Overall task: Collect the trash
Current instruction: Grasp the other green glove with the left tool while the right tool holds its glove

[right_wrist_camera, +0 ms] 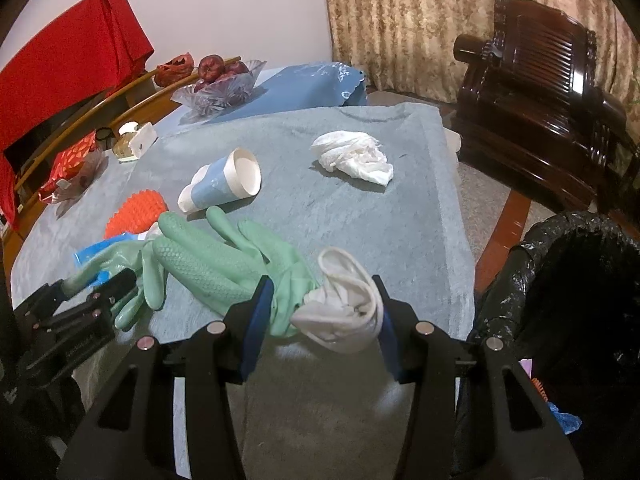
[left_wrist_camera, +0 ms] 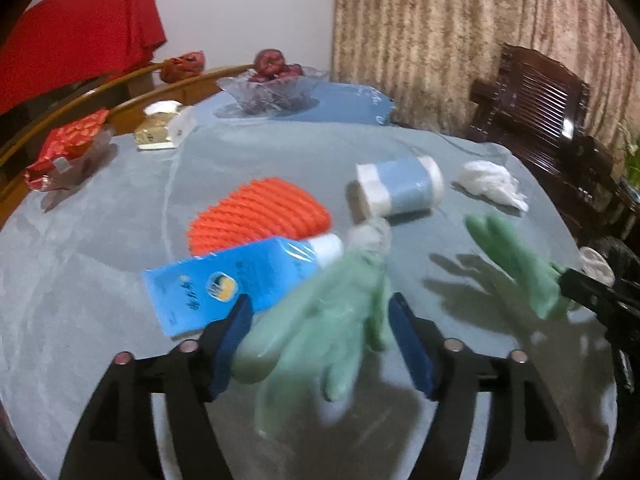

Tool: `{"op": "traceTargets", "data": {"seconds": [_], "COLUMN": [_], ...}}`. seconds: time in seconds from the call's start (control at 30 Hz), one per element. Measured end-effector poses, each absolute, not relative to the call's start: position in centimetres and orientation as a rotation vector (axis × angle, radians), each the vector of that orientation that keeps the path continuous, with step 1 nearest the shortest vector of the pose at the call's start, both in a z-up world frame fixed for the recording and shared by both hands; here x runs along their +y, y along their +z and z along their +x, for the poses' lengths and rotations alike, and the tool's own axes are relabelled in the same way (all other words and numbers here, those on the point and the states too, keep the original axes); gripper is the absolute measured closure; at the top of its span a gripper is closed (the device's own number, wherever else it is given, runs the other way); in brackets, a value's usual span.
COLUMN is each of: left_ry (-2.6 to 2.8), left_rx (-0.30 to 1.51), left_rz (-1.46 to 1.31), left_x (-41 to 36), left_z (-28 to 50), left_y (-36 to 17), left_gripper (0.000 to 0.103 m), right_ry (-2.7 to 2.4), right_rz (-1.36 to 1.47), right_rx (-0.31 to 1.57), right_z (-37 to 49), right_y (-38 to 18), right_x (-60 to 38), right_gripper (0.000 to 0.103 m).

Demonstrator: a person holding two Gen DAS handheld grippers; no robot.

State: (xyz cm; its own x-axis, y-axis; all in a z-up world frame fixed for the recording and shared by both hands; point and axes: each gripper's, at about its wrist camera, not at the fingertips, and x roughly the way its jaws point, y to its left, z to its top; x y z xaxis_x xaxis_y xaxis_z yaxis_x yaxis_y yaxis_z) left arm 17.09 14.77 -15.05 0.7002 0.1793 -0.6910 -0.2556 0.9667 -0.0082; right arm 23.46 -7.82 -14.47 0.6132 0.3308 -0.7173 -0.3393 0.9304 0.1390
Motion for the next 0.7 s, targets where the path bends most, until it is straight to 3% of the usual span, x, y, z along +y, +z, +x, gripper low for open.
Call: {"op": "traceTargets", "data": {"seconds": [0.17,0.33,0.43,0.7], "left_ry": [0.215,0.153,0.147,0.131], "left_rx": [0.778,0.796,0.796,0.762], "left_rz": [-0.139,-0.131,-0.135,-0.155], "left_x": [15.0,13.7,13.4,12.8], "left_z": [17.8,18.1,18.0,16.6], "left_y": [-15.6,-16.2,-16.1,-14.5], "left_gripper": [0.033,0.071,0.083,0.089], "right_ry": [0.391,0.392,0.396,0.402], "right_rz": [-0.014,-0.033,-0.033,-0.038], "right_rx": [0.829,0.821,0.816,0.789], "right_z": [23.5,23.5,23.4,22.9], "right_y": [-14.5,-14.1,-13.8,-12.6], "right_x": [-7.7,-7.4,-7.4,-7.4], "right_gripper": [0.056,0.056,0.056,0.056]}}
